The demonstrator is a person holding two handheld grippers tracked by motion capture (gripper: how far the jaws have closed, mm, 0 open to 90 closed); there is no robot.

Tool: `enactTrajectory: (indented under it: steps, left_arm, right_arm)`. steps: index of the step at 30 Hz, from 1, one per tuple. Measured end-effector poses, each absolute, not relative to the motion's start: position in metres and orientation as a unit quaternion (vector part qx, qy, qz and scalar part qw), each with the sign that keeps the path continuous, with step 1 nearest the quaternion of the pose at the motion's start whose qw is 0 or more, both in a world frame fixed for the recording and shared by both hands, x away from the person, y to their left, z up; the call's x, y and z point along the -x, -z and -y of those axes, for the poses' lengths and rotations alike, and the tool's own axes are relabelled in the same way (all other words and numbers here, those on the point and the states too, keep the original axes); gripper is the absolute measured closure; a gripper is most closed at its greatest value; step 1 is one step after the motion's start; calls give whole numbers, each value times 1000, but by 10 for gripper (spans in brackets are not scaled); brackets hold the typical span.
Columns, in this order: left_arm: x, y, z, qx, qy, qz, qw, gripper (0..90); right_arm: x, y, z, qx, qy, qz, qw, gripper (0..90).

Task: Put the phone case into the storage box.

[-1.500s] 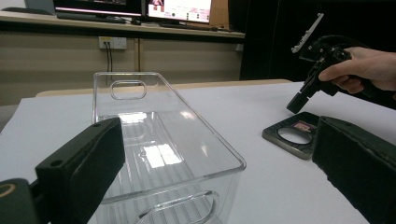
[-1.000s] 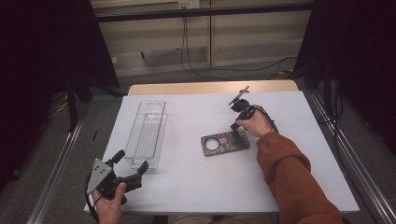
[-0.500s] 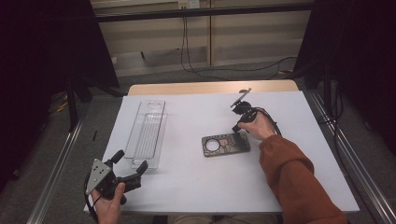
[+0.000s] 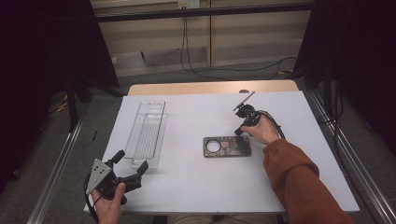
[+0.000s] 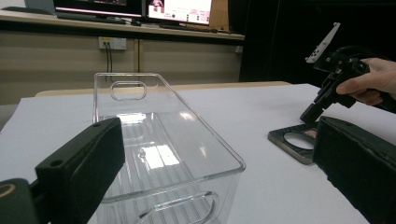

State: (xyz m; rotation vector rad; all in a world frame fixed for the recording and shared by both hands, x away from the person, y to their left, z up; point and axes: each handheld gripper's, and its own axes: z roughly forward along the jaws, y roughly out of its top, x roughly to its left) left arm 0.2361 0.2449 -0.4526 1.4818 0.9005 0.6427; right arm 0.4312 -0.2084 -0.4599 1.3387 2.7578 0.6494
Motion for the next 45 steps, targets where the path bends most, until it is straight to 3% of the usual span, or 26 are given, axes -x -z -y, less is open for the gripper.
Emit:
enactTrajectory:
  steps: [45]
  left_arm:
    - [-236,453,-242,-643,-276,-389,599,27]
  right_arm:
    - [-372,460,233,-406,-226,-886,-6,900]
